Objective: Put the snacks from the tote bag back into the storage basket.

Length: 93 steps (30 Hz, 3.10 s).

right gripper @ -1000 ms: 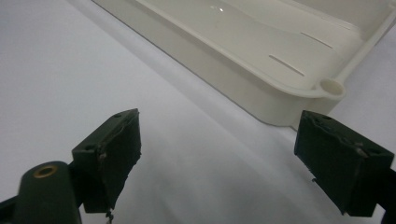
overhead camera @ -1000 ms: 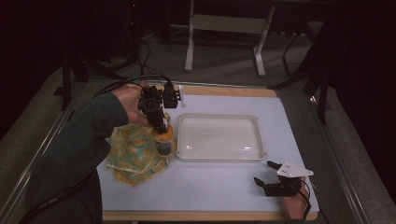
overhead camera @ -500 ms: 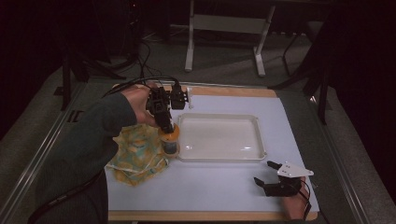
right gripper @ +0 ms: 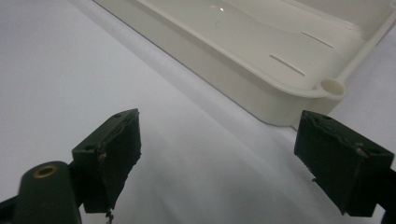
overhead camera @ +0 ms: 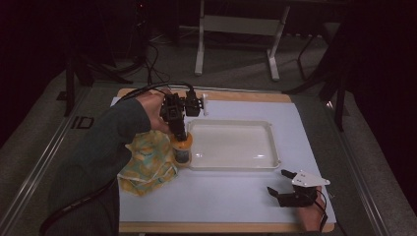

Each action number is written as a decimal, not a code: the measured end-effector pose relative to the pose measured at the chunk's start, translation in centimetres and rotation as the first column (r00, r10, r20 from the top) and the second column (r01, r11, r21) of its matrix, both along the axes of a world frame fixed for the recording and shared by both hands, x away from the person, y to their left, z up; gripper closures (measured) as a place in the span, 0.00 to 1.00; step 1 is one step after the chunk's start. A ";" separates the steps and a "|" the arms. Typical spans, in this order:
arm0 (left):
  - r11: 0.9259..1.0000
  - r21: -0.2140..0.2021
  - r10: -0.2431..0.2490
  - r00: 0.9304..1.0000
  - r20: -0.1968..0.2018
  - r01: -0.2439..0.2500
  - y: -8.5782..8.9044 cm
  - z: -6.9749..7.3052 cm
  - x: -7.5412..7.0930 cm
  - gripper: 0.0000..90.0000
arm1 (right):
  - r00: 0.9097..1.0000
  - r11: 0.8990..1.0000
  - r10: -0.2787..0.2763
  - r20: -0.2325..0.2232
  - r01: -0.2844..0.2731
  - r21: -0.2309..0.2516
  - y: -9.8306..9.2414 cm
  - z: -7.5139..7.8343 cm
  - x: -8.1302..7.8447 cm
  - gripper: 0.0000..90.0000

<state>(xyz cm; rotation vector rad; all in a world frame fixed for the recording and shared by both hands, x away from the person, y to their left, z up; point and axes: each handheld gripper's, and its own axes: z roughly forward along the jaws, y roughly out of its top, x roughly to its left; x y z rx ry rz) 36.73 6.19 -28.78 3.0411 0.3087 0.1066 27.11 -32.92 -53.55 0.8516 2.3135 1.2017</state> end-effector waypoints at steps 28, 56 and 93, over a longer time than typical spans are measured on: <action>1.000 -0.029 0.000 1.000 0.003 0.001 -2.6 -0.1 1.1 0.65 | 1.000 1.000 0.002 -0.001 -0.002 0.002 0.0 0.0 0.0 0.16; 0.999 -0.036 -0.003 1.000 0.001 0.003 -4.3 -2.0 2.1 0.65 | 1.000 1.000 0.002 -0.003 -0.002 0.006 0.0 0.0 0.0 0.16; 1.000 -0.010 0.018 1.000 -0.022 -0.018 -4.4 -4.9 3.0 0.65 | 1.000 1.000 0.003 0.004 -0.003 0.003 0.0 0.0 0.0 0.16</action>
